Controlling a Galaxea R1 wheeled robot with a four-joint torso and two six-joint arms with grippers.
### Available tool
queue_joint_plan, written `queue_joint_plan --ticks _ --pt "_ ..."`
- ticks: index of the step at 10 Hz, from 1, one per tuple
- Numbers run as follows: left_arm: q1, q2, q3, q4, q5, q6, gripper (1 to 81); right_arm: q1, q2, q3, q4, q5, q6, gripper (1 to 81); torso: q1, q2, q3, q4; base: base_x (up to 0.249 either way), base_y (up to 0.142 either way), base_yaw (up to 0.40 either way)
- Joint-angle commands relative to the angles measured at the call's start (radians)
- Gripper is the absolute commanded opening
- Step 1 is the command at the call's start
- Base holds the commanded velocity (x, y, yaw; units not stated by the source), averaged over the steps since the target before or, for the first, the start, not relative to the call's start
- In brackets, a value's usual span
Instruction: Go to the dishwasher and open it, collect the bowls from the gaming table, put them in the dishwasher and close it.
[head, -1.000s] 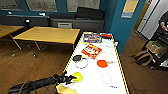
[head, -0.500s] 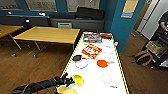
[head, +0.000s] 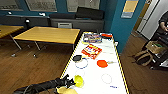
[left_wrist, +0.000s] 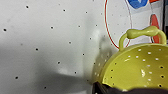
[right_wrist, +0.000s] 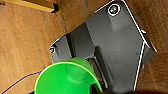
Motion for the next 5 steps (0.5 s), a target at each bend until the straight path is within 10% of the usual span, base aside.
queue_joint_plan --ticks 1,5 --pt "-0.154 -0.064 0.137 0.041 0.064 0.003 1.0 0.021 -0.032 0.001 -0.021 -0.018 0.002 1.0 0.000 0.000 0.000 0.000 0.000 0.000 0.000" --pt "-0.191 -0.273 0.548 0.140 0.029 0.002 1.0 0.015 -0.037 0.003 -0.021 -0.018 0.002 1.0 0.000 0.000 0.000 0.000 0.000 0.000 0.000"
